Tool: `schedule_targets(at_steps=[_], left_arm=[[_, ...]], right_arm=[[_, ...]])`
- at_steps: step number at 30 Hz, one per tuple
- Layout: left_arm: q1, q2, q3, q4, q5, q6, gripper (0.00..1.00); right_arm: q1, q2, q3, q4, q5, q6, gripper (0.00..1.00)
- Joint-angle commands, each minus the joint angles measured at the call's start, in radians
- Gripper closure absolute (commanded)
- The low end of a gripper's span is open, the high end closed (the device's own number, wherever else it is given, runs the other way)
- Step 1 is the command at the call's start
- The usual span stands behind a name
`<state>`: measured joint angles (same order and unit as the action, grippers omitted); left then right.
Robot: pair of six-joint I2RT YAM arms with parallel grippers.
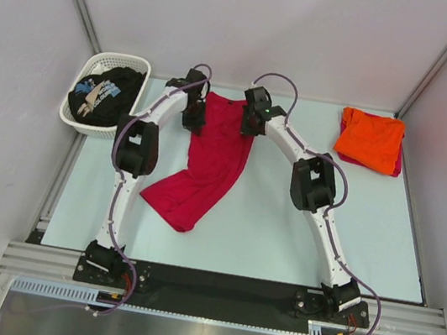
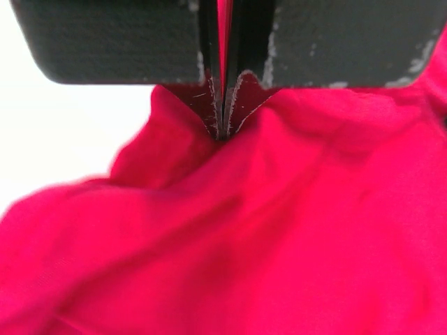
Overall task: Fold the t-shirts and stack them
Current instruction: Rotate the tshirt 90 degrees
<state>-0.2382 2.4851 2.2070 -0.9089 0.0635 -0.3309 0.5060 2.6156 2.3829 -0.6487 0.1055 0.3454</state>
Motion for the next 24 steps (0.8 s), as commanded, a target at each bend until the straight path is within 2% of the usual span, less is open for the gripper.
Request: schedule_targets(at_steps=[1, 2, 3, 5, 6, 7, 9, 10, 13, 14, 16, 17, 18, 20, 21, 24], left_arm=[[0.030, -0.049, -0.009, -0.047, -0.028, 0.049, 1.00], [0.030, -0.072, -0.016, -0.036, -0.010, 0.055, 0.94], [0.030, -0.095, -0.026, -0.030, 0.005, 0.059, 0.62], [0.030, -0.195, -0.067, -0.013, 0.019, 0.075, 0.35], [0.030, -0.233, -0.090, -0.005, 0.019, 0.078, 0.14], [0.033, -0.324, -0.119, 0.005, 0.028, 0.073, 0.04], [0.036, -0.406, -0.216, 0.022, 0.039, 0.072, 0.00], [0.040, -0.448, -0.284, 0.024, 0.044, 0.069, 0.00], [0.059, -0.577, -0.441, -0.002, 0.054, 0.061, 0.00], [0.065, -0.632, -0.482, -0.011, 0.065, 0.058, 0.00], [0.074, -0.682, -0.621, -0.021, 0.103, 0.049, 0.00], [0.074, -0.702, -0.666, -0.027, 0.107, 0.052, 0.00], [0.074, -0.739, -0.709, -0.025, 0.114, 0.052, 0.00], [0.074, -0.767, -0.820, -0.042, 0.130, 0.061, 0.00], [0.076, -0.787, -0.852, -0.045, 0.131, 0.062, 0.00], [0.080, -0.810, -0.958, -0.051, 0.150, 0.061, 0.00]], right_arm=[[0.000, -0.015, 0.035, 0.129, -0.076, 0.001, 1.00], [0.000, -0.032, 0.035, 0.121, -0.084, 0.009, 1.00], [0.000, -0.051, 0.032, 0.110, -0.087, 0.013, 1.00], [-0.003, -0.133, 0.012, 0.060, -0.093, -0.006, 1.00], [-0.003, -0.175, -0.004, 0.044, -0.080, -0.019, 1.00], [-0.004, -0.254, -0.025, 0.008, -0.075, -0.032, 1.00], [-0.021, -0.349, -0.112, -0.034, -0.096, -0.029, 0.98], [-0.035, -0.443, -0.155, -0.073, -0.122, -0.019, 0.92], [-0.107, -0.581, -0.386, -0.126, -0.298, 0.072, 0.75], [-0.156, -0.664, -0.553, -0.131, -0.410, 0.143, 0.63], [-0.205, -0.745, -0.747, -0.083, -0.573, 0.213, 0.61], [-0.231, -0.811, -0.833, -0.069, -0.707, 0.248, 0.59], [-0.263, -0.839, -1.017, -0.034, -0.783, 0.310, 0.58], [-0.288, -0.888, -1.157, 0.041, -0.902, 0.355, 0.56], [-0.293, -0.923, -1.285, 0.078, -0.941, 0.394, 0.56], [-0.287, -0.963, -1.437, 0.225, -1.056, 0.504, 0.55]])
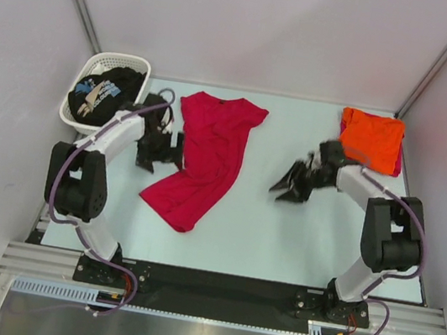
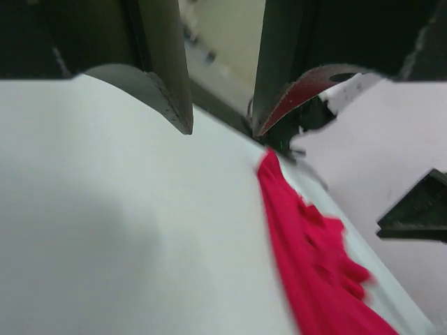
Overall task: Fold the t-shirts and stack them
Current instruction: Rotate the tshirt 90 degrees
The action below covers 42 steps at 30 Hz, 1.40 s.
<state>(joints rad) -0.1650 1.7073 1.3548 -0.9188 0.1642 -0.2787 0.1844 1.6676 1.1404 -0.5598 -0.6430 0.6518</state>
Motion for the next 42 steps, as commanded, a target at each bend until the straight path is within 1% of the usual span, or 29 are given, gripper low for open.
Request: schedule_targets(at_steps=[1, 3, 4, 6, 7, 8, 9, 10, 11, 12, 13, 14, 15, 17, 20, 21, 23, 24, 26, 27, 28, 29, 30, 31, 35, 37, 39, 40, 42], left_arm=[[0.007, -0.038, -0.153, -0.029, 0.052, 0.006, 0.00], [0.010, -0.043, -0.187, -0.020, 0.055, -0.004, 0.00], [0.010, -0.047, -0.213, -0.009, 0.058, -0.007, 0.00], [0.010, -0.051, -0.232, -0.002, 0.063, -0.013, 0.00], [0.010, -0.052, -0.246, 0.004, 0.061, -0.013, 0.00], [0.010, -0.055, -0.252, 0.006, 0.055, -0.013, 0.01], [0.012, -0.057, -0.256, 0.008, 0.052, -0.013, 0.00], [0.012, -0.058, -0.266, 0.008, 0.043, -0.011, 0.00], [0.012, -0.069, -0.272, 0.014, 0.037, -0.014, 0.01], [0.015, -0.072, -0.278, 0.018, 0.023, -0.014, 0.00], [0.016, -0.072, -0.286, 0.018, 0.015, -0.016, 0.00], [0.018, -0.074, -0.287, 0.018, 0.008, -0.019, 0.00], [0.021, -0.074, -0.290, 0.020, -0.008, -0.020, 0.00], [0.027, -0.081, -0.284, 0.015, -0.020, -0.023, 0.00], [0.041, -0.100, -0.267, 0.009, -0.038, -0.024, 0.00], [0.050, -0.106, -0.261, 0.008, -0.037, -0.022, 0.00], [0.059, -0.109, -0.246, -0.002, -0.040, -0.019, 0.00], [0.065, -0.109, -0.241, -0.002, -0.043, -0.016, 0.00], [0.073, -0.107, -0.223, -0.008, -0.046, -0.007, 0.00], [0.078, -0.107, -0.217, -0.009, -0.051, -0.005, 0.00], [0.079, -0.107, -0.212, -0.011, -0.049, -0.002, 0.00], [0.081, -0.107, -0.210, -0.009, -0.051, 0.001, 0.00], [0.084, -0.104, -0.210, -0.008, -0.049, 0.003, 0.00], [0.084, -0.095, -0.212, -0.005, -0.046, 0.006, 0.00], [0.084, -0.080, -0.220, 0.006, -0.034, 0.019, 0.01], [0.085, -0.080, -0.221, 0.015, -0.023, 0.022, 0.00], [0.085, -0.077, -0.217, 0.021, -0.011, 0.027, 0.00], [0.085, -0.077, -0.212, 0.023, -0.006, 0.029, 0.00], [0.085, -0.063, -0.203, 0.026, 0.006, 0.035, 0.00]], right_arm=[[0.049, -0.025, -0.279, 0.240, -0.319, 0.247, 0.55], [0.070, -0.035, -0.352, 0.398, -0.354, 0.346, 0.53], [0.099, -0.026, -0.414, 0.551, -0.365, 0.461, 0.53], [0.128, 0.000, -0.448, 0.753, -0.365, 0.549, 0.52], [0.166, 0.018, -0.470, 0.829, -0.365, 0.633, 0.52], [0.185, 0.030, -0.476, 0.881, -0.354, 0.676, 0.52], [0.208, 0.044, -0.479, 0.987, -0.343, 0.712, 0.52], [0.231, 0.091, -0.481, 1.038, -0.336, 0.773, 0.52], [0.275, 0.119, -0.461, 1.067, -0.333, 0.793, 0.52], [0.297, 0.156, -0.450, 1.142, -0.334, 0.815, 0.52], [0.318, 0.219, -0.436, 1.179, -0.330, 0.842, 0.51], [0.366, 0.259, -0.409, 1.216, -0.330, 0.895, 0.51], [0.386, 0.294, -0.390, 1.289, -0.334, 0.925, 0.51], [0.440, 0.392, -0.354, 1.331, -0.345, 1.003, 0.50], [0.478, 0.451, -0.303, 1.445, -0.340, 1.092, 0.49], [0.493, 0.452, -0.274, 1.404, -0.342, 1.083, 0.49], [0.503, 0.430, -0.217, 1.266, -0.354, 0.990, 0.49], [0.504, 0.416, -0.185, 1.022, -0.350, 0.820, 0.49], [0.506, 0.393, -0.032, 0.704, -0.299, 0.615, 0.48], [0.504, 0.393, 0.048, 0.343, -0.265, 0.480, 0.48], [0.510, 0.397, 0.179, 0.195, -0.173, 0.290, 0.48], [0.517, 0.400, 0.249, 0.067, -0.126, 0.207, 0.49], [0.521, 0.393, 0.286, -0.057, -0.100, 0.166, 0.49], [0.532, 0.385, 0.310, -0.087, -0.052, 0.126, 0.49], [0.575, 0.342, 0.395, -0.221, 0.038, 0.059, 0.50], [0.583, 0.302, 0.374, -0.233, 0.034, 0.063, 0.50], [0.589, 0.261, 0.302, -0.195, 0.028, 0.100, 0.51], [0.596, 0.236, 0.297, -0.210, 0.111, 0.092, 0.51], [0.633, 0.193, 0.320, -0.310, 0.213, 0.049, 0.52]])
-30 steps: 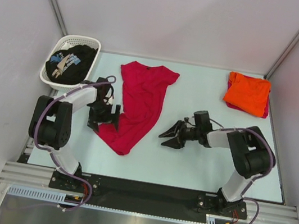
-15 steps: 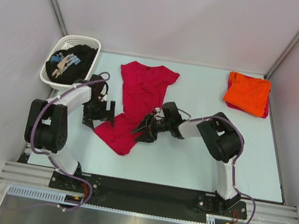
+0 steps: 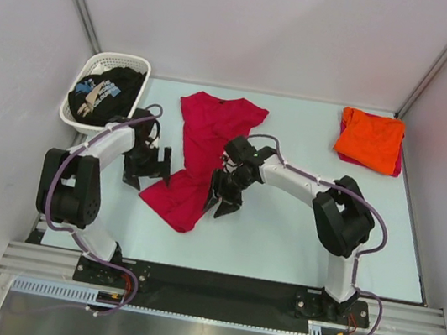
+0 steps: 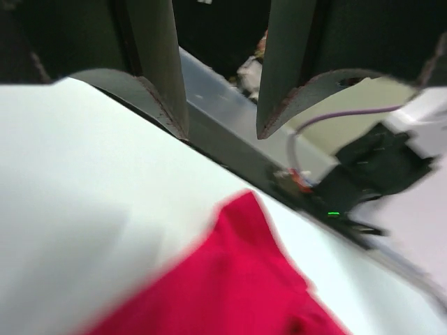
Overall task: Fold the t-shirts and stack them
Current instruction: Rotate the tshirt 90 degrees
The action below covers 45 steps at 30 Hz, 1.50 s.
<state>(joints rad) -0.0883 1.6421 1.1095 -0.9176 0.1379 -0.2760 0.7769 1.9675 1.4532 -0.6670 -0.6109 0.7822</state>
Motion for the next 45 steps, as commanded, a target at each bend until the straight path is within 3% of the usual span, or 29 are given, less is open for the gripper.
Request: schedule_targets(at_steps=[1, 4, 8, 13, 21, 28, 32, 38, 45], left_arm=[[0.010, 0.007, 0.050, 0.029, 0.051, 0.035, 0.00], [0.009, 0.027, 0.053, 0.052, 0.089, 0.049, 0.00], [0.010, 0.012, 0.015, 0.086, 0.120, 0.044, 0.00], [0.010, -0.059, -0.040, 0.105, 0.118, 0.032, 0.00], [0.009, -0.071, -0.010, 0.080, 0.097, 0.055, 0.00], [0.009, -0.117, -0.033, 0.057, 0.080, 0.055, 0.00], [0.009, -0.114, -0.048, 0.056, 0.075, 0.061, 0.00], [0.010, -0.091, -0.042, 0.056, 0.069, 0.064, 0.00], [0.012, -0.068, -0.020, 0.040, 0.042, 0.066, 0.00]], right_arm=[[0.057, -0.116, 0.013, -0.227, 0.283, -0.096, 0.52], [0.145, -0.163, -0.020, -0.217, 0.441, -0.101, 0.51], [0.245, -0.219, -0.111, -0.050, 0.559, -0.104, 0.52], [0.283, -0.174, -0.217, 0.170, 0.430, -0.043, 0.52], [0.443, 0.019, 0.013, 0.087, 0.718, -0.296, 0.51], [0.453, -0.005, 0.047, 0.104, 0.744, -0.353, 0.50], [0.458, -0.007, 0.078, 0.049, 0.851, -0.383, 0.51], [0.461, 0.016, 0.101, 0.058, 0.881, -0.452, 0.50], [0.463, 0.099, 0.191, 0.038, 0.815, -0.508, 0.50]])
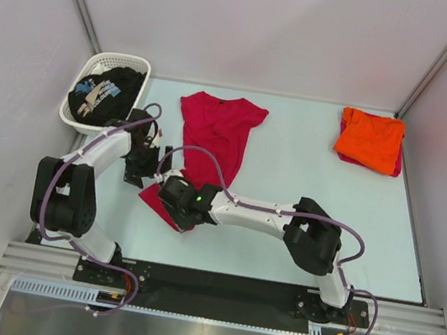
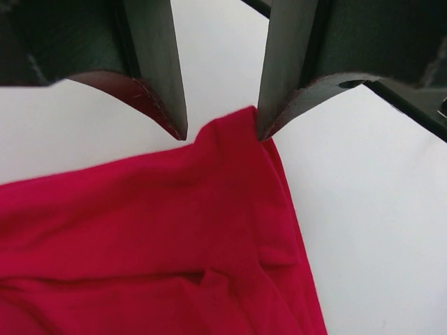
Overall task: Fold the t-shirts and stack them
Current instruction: Rotate the tshirt 90 degrees
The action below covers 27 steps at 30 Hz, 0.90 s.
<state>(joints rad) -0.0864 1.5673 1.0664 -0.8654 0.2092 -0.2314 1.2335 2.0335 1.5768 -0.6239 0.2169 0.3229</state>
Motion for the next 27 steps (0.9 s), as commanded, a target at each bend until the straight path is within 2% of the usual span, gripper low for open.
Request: schedule_targets(at_steps=[1, 12, 13, 15, 16, 17, 27], left_arm=[[0.011, 0.011, 0.021, -0.011, -0.042, 0.018, 0.00], [0.019, 0.125, 0.067, -0.004, -0.056, -0.016, 0.02], [0.020, 0.134, 0.070, 0.002, -0.042, -0.014, 0.07], [0.019, 0.160, 0.083, 0.006, -0.039, -0.013, 0.43], [0.019, 0.193, 0.089, 0.008, -0.039, -0.011, 0.60], [0.019, 0.209, 0.099, 0.008, -0.040, -0.013, 1.00], [0.019, 0.270, 0.122, -0.029, -0.088, 0.018, 1.00]], right_arm=[[0.004, 0.046, 0.069, 0.000, -0.022, -0.053, 0.50], [-0.014, 0.129, 0.092, -0.028, -0.137, -0.061, 0.52], [-0.016, 0.136, 0.095, -0.033, -0.137, -0.059, 0.53], [-0.023, 0.159, 0.109, -0.057, -0.128, -0.053, 0.61], [-0.028, 0.160, 0.112, -0.057, -0.146, -0.051, 0.73], [-0.035, 0.160, 0.111, -0.056, -0.151, -0.045, 0.99], [-0.080, 0.142, 0.088, -0.079, -0.198, -0.041, 1.00]])
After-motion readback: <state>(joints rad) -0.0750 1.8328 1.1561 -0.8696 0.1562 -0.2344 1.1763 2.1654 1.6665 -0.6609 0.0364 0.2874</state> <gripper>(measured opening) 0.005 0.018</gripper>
